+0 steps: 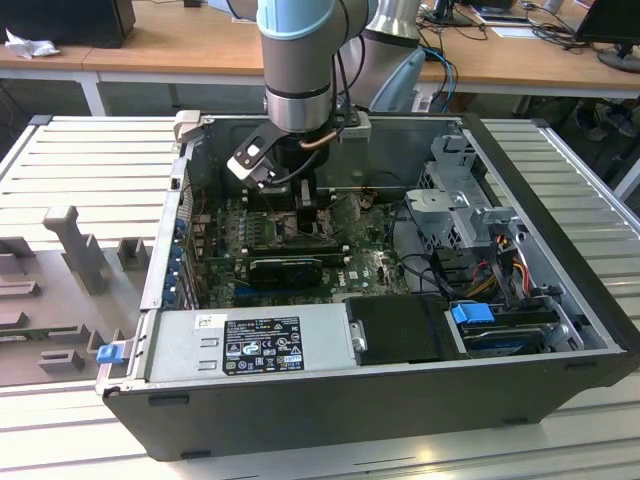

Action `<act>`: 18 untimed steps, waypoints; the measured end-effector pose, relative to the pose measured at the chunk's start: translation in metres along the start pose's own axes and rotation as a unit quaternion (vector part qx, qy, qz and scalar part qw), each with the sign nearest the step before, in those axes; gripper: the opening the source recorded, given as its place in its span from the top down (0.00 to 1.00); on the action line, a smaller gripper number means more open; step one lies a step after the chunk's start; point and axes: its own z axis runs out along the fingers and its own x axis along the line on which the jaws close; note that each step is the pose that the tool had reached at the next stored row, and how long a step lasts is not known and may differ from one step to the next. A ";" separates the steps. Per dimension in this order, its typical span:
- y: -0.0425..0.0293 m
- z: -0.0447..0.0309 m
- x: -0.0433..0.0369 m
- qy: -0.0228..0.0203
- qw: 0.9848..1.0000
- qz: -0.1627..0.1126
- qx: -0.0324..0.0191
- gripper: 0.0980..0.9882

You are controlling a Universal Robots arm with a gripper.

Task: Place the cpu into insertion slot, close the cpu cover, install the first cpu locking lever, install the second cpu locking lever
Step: 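Place the cpu into insertion slot, then close the cpu cover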

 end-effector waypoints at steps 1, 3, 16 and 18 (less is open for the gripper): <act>0.0000 -0.0008 -0.0001 -0.001 1.000 0.000 0.000 0.86; 0.0001 -0.0016 -0.0001 -0.001 1.000 0.000 0.000 0.93; 0.0044 -0.0123 -0.0005 -0.001 1.000 0.000 0.002 0.99; 0.0051 -0.0122 -0.0004 -0.001 1.000 0.000 0.002 0.99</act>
